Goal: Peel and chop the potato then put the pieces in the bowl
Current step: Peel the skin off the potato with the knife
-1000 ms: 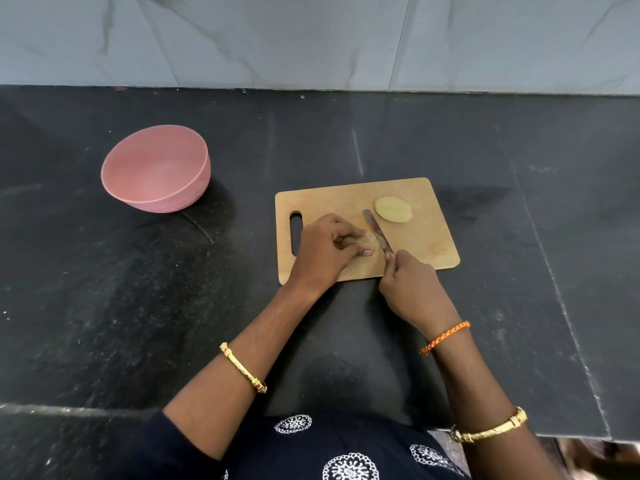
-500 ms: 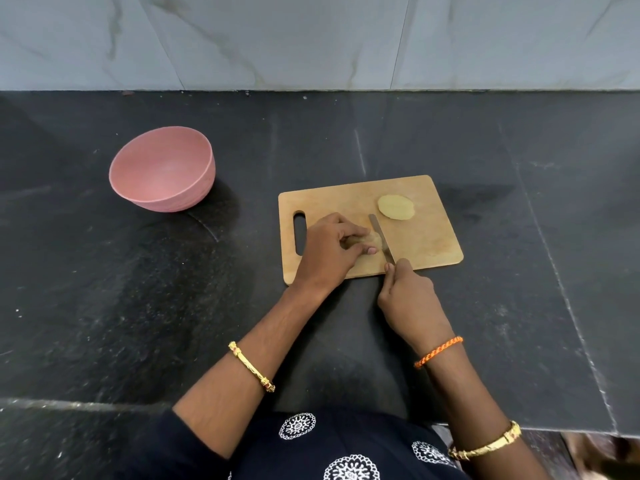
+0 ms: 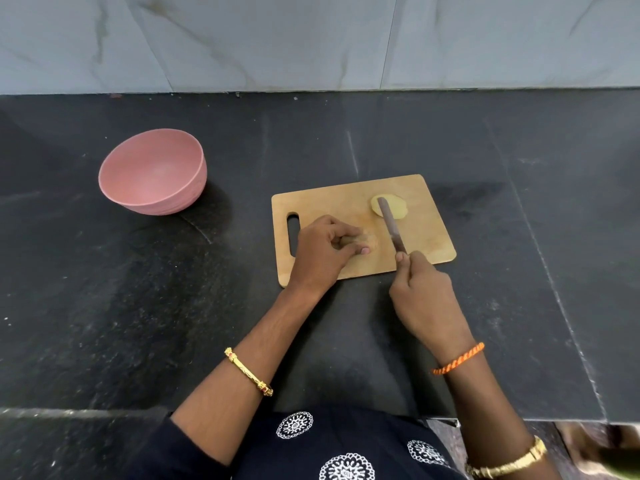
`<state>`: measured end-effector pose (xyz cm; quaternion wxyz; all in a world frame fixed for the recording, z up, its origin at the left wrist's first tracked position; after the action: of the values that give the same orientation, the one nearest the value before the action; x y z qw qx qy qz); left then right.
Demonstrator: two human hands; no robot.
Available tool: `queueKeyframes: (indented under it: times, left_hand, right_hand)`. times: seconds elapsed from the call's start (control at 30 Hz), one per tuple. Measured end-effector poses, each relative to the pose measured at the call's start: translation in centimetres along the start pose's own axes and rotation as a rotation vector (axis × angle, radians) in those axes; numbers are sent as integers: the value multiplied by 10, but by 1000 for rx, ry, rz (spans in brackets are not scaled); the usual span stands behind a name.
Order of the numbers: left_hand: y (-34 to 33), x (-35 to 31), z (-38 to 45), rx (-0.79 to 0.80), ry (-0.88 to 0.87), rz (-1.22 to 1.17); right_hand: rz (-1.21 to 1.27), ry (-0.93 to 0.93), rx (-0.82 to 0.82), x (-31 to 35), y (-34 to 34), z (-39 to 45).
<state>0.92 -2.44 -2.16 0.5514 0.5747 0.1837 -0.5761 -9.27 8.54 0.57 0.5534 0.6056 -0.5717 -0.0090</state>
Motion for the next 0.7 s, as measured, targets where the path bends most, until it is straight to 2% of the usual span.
queueKeyframes:
  times: [0.23, 0.4, 0.7]
  left_hand:
    - [2, 3, -3, 40, -10, 10]
    - [1, 3, -3, 43, -19, 21]
    - [-4, 5, -4, -28, -40, 73]
  right_hand:
    - [-97, -4, 103, 7, -13, 28]
    - [-108, -5, 101, 7, -16, 30]
    - [-142, -24, 140, 0, -19, 17]
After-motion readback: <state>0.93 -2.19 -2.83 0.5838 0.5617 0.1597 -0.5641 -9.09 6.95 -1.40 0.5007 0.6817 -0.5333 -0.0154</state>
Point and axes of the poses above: each hand's wrist, its own z-axis towards the middle knuckle, its own y-axis out of the back of the hand, x = y × z, the point moved 2 cm from there along z, towards the middle knuckle, and after that the axes turned 12 degrees about -y, right-handed, at the moved point
